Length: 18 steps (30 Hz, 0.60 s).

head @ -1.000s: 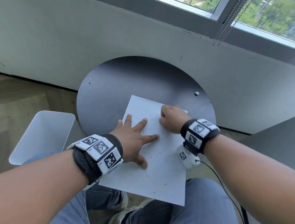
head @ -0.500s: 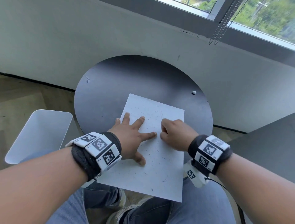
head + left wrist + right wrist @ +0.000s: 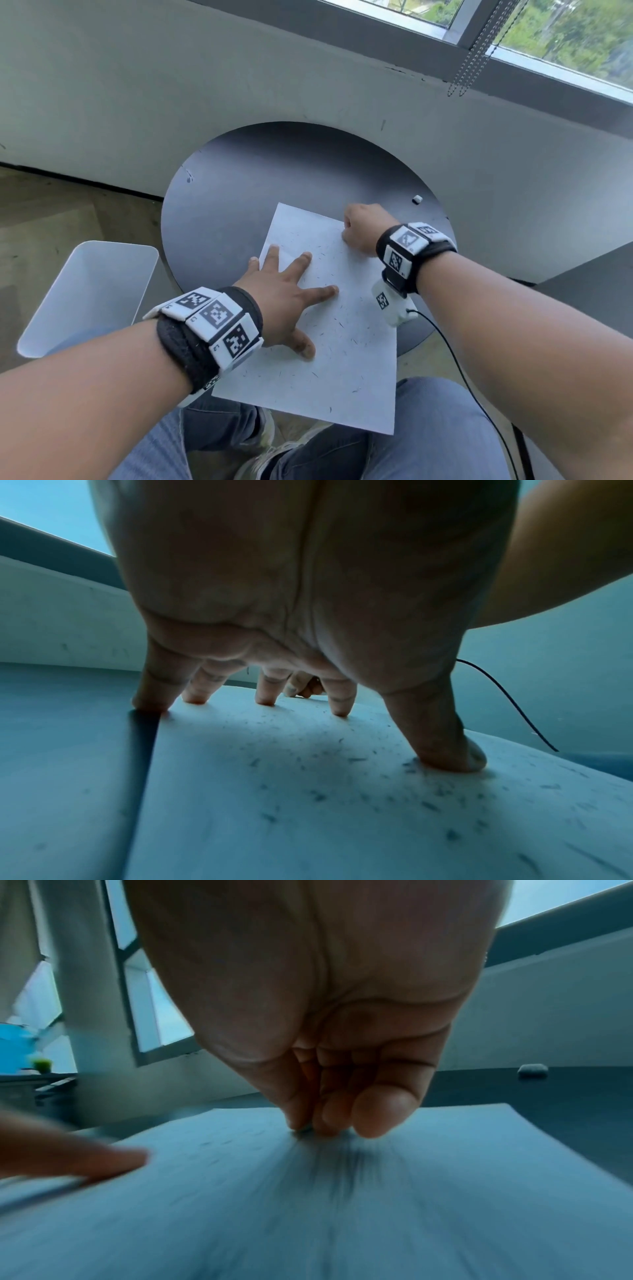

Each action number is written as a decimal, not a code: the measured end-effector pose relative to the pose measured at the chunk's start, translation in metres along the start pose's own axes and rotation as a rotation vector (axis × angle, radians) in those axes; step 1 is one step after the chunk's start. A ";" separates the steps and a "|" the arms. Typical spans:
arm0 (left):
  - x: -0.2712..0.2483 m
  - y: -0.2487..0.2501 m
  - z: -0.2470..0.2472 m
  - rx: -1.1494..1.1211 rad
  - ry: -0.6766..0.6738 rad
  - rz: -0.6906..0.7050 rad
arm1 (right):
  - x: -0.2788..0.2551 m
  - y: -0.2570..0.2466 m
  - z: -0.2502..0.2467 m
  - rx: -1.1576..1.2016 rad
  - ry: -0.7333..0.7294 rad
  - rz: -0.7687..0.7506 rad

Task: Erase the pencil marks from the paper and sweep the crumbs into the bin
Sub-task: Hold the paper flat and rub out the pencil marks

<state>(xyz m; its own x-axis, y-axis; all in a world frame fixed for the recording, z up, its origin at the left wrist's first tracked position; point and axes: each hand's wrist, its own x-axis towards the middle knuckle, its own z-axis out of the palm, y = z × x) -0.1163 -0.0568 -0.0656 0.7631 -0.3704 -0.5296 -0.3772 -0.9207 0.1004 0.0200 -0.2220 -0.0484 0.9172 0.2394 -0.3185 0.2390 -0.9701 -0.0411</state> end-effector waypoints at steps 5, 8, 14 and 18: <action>0.000 0.002 -0.001 0.026 0.017 0.001 | -0.074 0.012 0.028 0.060 -0.103 -0.099; 0.001 0.003 -0.002 0.037 0.026 0.023 | -0.097 0.013 0.037 0.102 -0.117 -0.110; 0.002 0.003 -0.005 0.006 0.000 0.044 | -0.034 0.009 0.022 0.071 0.001 -0.055; 0.001 0.004 -0.007 0.001 -0.010 0.042 | 0.010 0.006 0.006 0.026 0.031 0.001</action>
<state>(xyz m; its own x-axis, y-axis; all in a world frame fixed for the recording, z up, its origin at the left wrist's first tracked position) -0.1130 -0.0619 -0.0597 0.7416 -0.4073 -0.5330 -0.4092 -0.9043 0.1217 0.0287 -0.2255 -0.0576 0.9269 0.2394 -0.2891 0.2303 -0.9709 -0.0657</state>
